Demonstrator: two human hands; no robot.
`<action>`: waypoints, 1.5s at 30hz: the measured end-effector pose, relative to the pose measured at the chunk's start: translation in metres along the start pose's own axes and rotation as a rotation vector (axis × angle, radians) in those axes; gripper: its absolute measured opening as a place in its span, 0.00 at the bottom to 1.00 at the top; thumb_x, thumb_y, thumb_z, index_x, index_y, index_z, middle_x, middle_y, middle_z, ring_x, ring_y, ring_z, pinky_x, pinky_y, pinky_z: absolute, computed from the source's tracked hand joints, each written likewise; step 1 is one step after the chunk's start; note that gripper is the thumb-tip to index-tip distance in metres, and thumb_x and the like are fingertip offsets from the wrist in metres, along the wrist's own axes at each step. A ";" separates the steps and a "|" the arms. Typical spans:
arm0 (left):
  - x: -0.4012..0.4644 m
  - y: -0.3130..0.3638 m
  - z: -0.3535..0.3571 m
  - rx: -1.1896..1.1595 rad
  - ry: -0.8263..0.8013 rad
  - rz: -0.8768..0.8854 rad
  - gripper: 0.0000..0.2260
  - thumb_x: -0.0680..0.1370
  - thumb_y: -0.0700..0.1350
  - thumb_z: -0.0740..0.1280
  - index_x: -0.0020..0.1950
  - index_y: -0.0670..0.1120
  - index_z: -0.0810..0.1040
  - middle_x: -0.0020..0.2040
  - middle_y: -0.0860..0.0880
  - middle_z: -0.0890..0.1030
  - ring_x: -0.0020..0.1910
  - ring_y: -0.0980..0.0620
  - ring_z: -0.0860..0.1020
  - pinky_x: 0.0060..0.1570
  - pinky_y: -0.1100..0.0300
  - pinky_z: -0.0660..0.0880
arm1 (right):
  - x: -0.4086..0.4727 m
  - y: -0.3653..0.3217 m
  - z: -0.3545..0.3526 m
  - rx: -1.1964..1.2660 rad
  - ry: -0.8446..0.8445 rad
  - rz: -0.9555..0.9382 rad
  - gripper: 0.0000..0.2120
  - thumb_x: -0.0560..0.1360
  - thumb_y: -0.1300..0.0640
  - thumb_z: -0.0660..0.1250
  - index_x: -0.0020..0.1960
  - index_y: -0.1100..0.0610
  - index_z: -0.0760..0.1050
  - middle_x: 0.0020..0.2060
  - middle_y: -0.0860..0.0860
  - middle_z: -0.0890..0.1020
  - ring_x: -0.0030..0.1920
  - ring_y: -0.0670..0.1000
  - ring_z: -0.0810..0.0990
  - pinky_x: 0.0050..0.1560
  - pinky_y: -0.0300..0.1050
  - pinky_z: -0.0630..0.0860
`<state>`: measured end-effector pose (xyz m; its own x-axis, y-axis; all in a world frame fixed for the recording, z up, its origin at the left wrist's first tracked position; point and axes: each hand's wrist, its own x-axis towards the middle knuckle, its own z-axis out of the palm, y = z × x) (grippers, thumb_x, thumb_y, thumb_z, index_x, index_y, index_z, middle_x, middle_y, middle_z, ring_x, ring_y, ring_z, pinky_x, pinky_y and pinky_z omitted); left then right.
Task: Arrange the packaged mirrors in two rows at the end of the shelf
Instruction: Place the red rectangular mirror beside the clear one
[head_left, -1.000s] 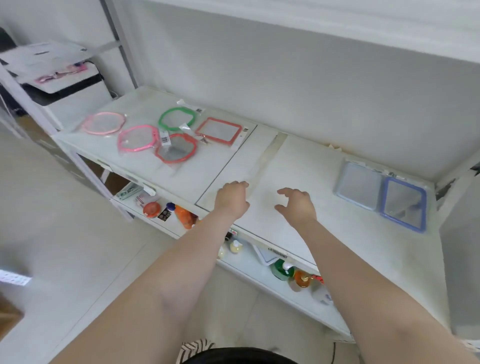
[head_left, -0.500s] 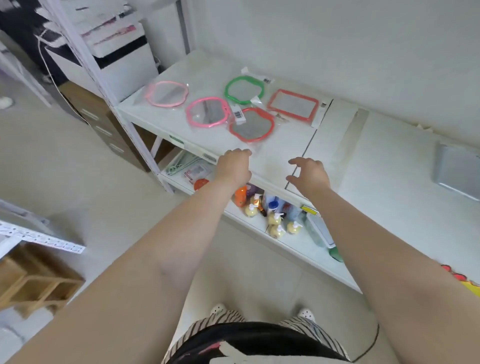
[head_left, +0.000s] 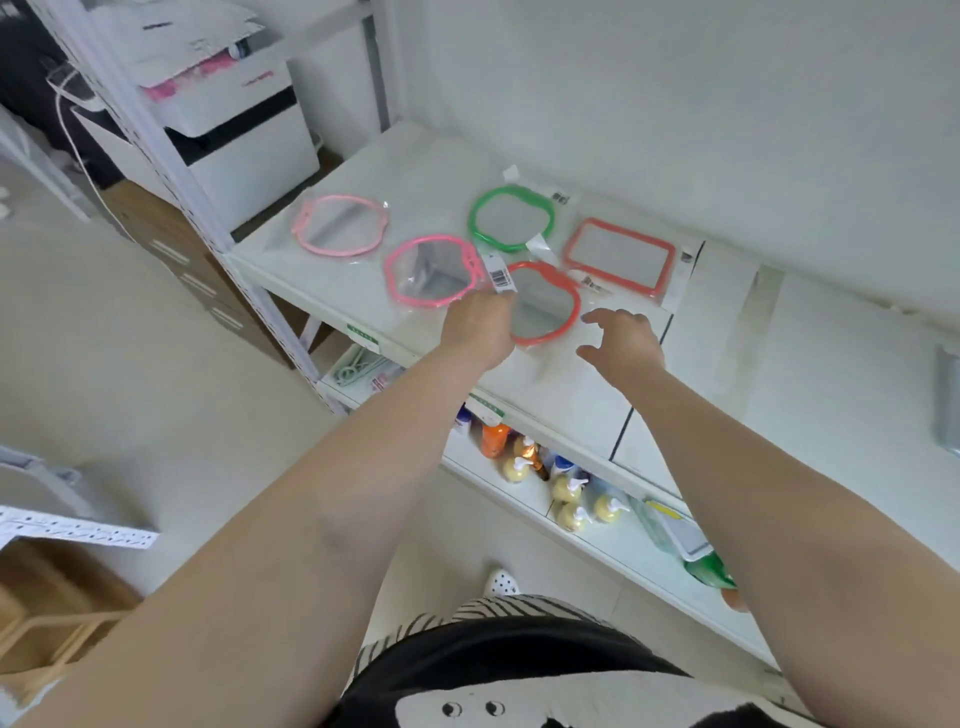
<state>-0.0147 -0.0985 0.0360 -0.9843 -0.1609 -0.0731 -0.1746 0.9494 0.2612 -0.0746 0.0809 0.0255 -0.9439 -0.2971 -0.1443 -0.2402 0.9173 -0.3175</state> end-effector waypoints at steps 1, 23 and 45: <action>0.010 -0.002 -0.004 0.003 0.006 0.007 0.18 0.71 0.36 0.65 0.61 0.43 0.76 0.54 0.41 0.81 0.54 0.38 0.79 0.50 0.49 0.77 | 0.009 -0.003 -0.001 0.000 0.001 -0.001 0.22 0.76 0.54 0.68 0.69 0.51 0.71 0.62 0.55 0.76 0.66 0.57 0.69 0.58 0.51 0.74; 0.209 -0.034 -0.039 0.075 -0.176 0.505 0.22 0.75 0.41 0.64 0.70 0.43 0.69 0.65 0.41 0.75 0.64 0.40 0.74 0.61 0.49 0.72 | 0.096 -0.037 -0.010 0.244 0.240 0.606 0.21 0.76 0.55 0.67 0.68 0.49 0.71 0.62 0.52 0.78 0.66 0.54 0.71 0.55 0.48 0.75; 0.247 0.029 0.061 -0.232 -0.310 0.205 0.13 0.80 0.39 0.57 0.63 0.37 0.73 0.63 0.39 0.77 0.62 0.40 0.76 0.57 0.55 0.73 | 0.157 0.037 0.030 0.443 0.285 0.773 0.21 0.79 0.51 0.61 0.68 0.61 0.67 0.55 0.57 0.77 0.51 0.59 0.75 0.48 0.49 0.74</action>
<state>-0.2616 -0.0943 -0.0337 -0.9506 0.1468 -0.2734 -0.0127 0.8619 0.5069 -0.2244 0.0599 -0.0369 -0.8396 0.4835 -0.2477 0.5304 0.6311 -0.5660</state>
